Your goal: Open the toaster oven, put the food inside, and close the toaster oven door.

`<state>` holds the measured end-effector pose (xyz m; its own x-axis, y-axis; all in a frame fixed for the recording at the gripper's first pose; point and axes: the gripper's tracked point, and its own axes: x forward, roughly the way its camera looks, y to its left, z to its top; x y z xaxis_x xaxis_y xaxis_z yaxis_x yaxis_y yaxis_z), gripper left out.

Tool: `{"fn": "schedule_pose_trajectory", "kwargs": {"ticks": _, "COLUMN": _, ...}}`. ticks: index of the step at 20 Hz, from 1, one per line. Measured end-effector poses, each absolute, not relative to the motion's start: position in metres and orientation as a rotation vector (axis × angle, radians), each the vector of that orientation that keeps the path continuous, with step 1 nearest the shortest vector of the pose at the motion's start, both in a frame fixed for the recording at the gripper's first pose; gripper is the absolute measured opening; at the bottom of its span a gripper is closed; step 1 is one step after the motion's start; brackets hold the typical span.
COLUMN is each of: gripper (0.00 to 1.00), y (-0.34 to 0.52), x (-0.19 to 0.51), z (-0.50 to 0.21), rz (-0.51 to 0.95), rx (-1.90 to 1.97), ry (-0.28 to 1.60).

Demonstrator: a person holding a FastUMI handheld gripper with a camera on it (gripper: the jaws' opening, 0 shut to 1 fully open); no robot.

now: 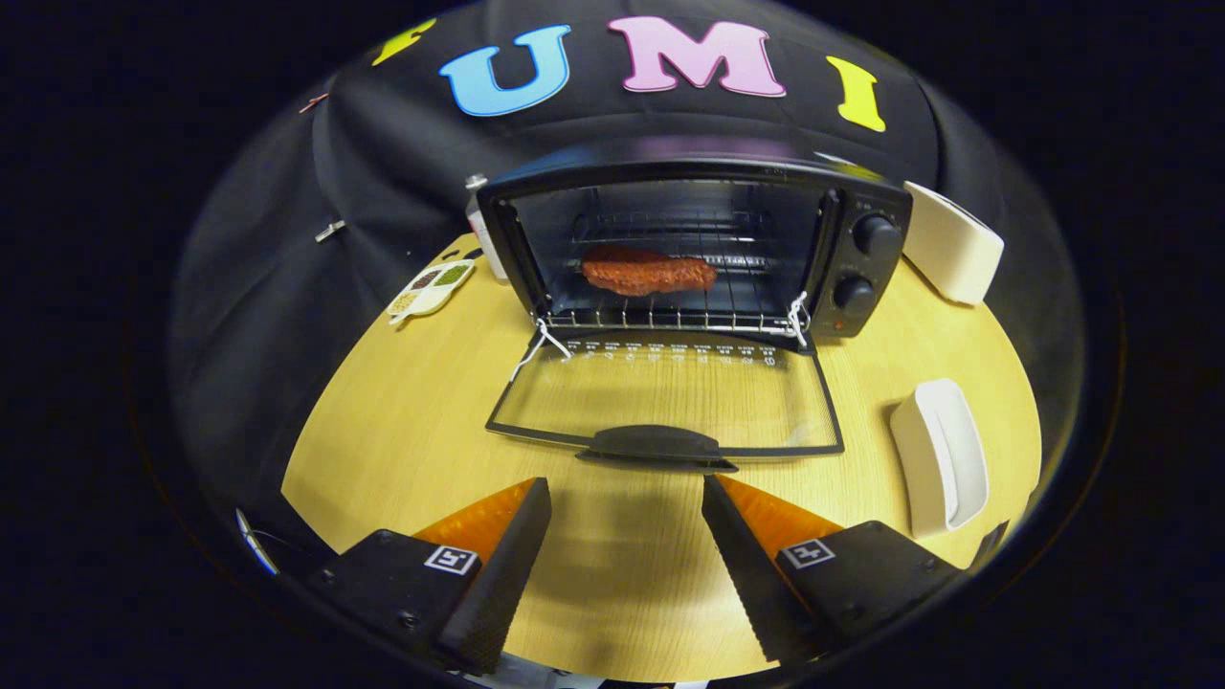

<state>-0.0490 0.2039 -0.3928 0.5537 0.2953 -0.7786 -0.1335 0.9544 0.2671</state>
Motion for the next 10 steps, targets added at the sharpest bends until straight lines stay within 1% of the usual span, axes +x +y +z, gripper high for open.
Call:
{"fn": "schedule_pose_trajectory", "kwargs": {"ticks": 6, "gripper": 0.99, "y": 0.201, "x": -0.053, "z": -0.430, "rz": 0.193, "rx": 0.170, "ry": 1.033}}
{"fn": "schedule_pose_trajectory", "kwargs": {"ticks": 10, "gripper": 0.99, "y": 0.205, "x": -0.041, "z": -0.438, "rz": 0.162, "rx": 0.168, "ry": 1.038}}
